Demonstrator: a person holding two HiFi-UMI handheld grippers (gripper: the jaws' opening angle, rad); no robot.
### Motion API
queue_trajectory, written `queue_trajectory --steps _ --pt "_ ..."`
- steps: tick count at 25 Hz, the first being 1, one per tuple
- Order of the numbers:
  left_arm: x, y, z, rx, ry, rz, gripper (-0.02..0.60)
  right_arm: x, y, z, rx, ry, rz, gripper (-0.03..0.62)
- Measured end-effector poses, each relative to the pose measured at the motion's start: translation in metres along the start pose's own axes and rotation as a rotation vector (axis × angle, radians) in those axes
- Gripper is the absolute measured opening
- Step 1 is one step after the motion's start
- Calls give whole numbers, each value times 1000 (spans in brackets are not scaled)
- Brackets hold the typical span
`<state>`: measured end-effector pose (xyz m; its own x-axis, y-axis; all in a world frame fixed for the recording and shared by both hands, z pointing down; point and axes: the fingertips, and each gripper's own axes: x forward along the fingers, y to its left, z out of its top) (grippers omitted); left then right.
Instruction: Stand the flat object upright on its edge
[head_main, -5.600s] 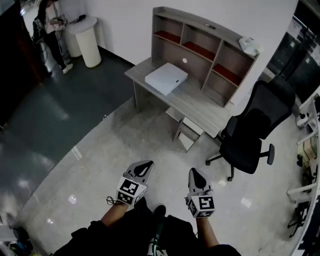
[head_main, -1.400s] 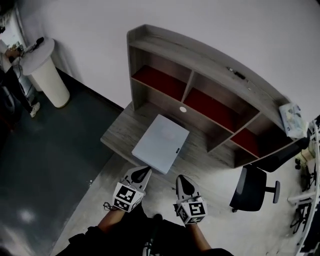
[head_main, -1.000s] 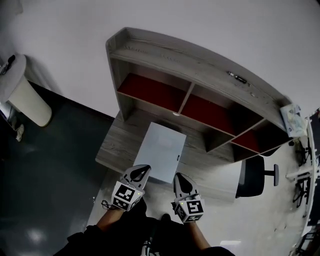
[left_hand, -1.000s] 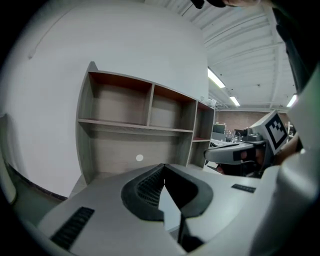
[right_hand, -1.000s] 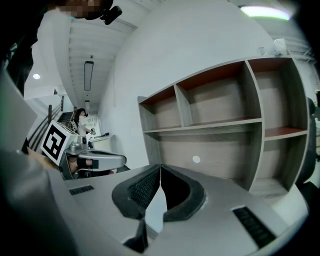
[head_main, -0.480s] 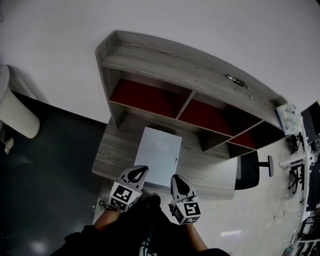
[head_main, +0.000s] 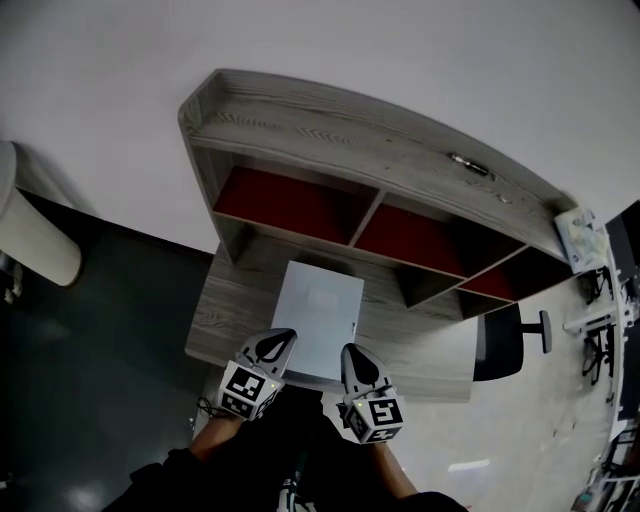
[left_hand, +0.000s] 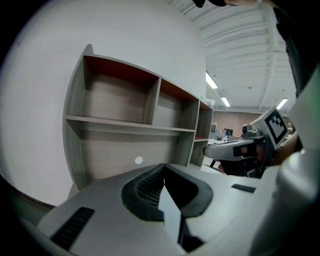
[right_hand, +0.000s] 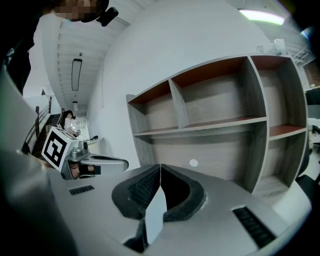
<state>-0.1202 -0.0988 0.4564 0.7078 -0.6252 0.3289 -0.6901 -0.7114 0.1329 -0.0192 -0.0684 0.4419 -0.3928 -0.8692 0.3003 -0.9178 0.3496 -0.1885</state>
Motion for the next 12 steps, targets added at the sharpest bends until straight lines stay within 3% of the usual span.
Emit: queue_trajectory --steps 12 --pt "30 9 5 -1 7 27 11 17 -32 3 27 20 28 34"
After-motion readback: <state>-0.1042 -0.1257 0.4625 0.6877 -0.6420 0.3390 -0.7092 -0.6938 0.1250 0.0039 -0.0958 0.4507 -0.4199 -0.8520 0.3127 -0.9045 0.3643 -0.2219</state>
